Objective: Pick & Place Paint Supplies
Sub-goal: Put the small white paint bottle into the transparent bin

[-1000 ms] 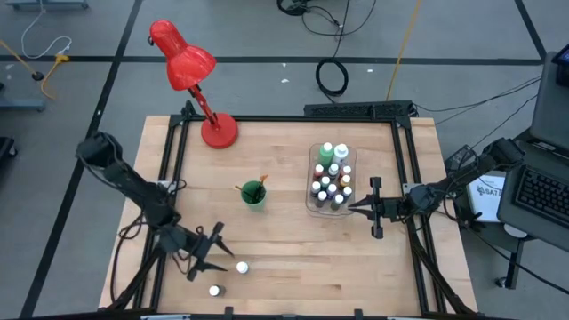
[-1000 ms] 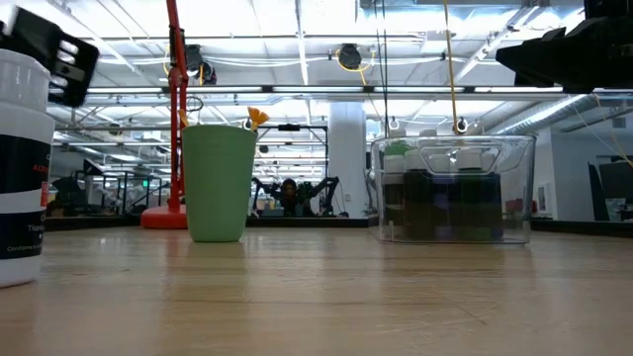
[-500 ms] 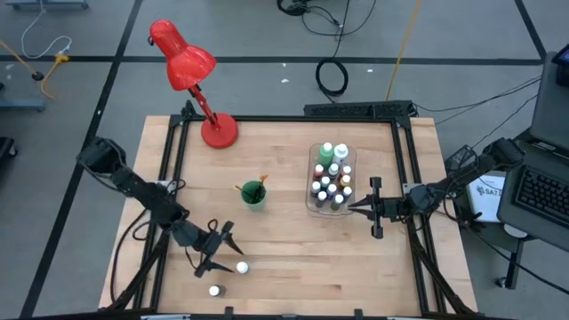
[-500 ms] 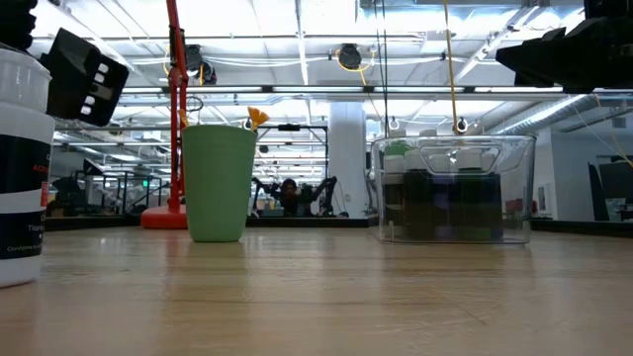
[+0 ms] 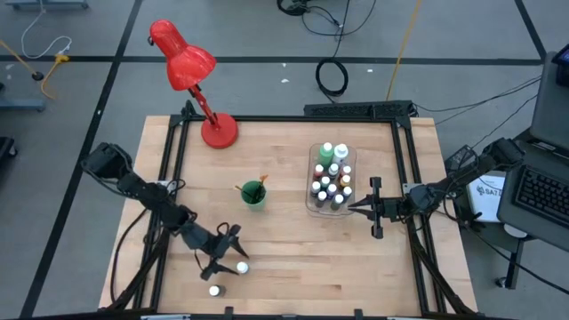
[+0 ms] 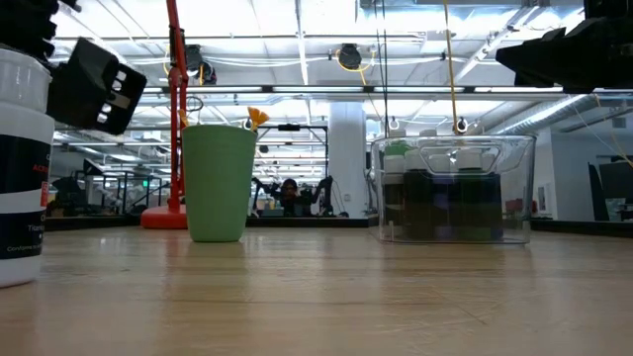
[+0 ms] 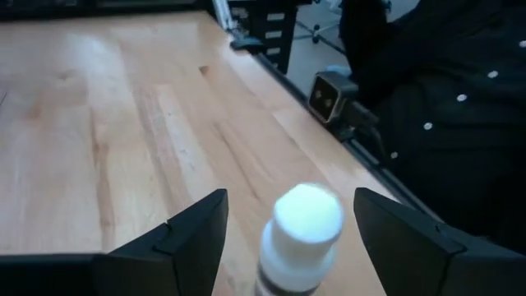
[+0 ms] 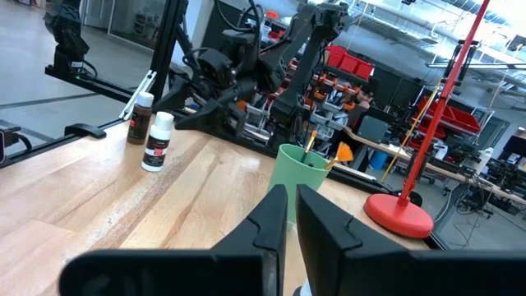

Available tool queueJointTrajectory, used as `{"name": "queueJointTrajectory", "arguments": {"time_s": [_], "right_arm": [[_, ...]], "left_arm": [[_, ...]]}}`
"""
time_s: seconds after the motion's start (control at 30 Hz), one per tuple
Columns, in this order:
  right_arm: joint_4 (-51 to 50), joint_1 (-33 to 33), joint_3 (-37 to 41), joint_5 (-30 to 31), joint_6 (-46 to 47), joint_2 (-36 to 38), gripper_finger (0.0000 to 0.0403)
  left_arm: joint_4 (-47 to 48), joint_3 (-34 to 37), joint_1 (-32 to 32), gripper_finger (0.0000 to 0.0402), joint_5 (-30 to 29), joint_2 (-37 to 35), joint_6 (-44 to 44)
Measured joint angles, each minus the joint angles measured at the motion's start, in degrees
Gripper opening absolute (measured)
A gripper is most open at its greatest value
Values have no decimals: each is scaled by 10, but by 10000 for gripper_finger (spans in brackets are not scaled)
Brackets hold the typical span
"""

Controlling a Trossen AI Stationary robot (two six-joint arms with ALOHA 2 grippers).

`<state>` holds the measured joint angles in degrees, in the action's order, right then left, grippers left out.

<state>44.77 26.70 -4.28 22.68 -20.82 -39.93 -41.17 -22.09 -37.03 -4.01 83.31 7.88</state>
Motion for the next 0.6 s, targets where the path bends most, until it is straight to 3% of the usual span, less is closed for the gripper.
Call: {"name": "queueJointTrajectory", "arguments": {"time_s": [0.6], "right_arm": [[0,0,0,0,-1,0,22]], "left_arm": [[24,-6,5,266,12,0,38]]}}
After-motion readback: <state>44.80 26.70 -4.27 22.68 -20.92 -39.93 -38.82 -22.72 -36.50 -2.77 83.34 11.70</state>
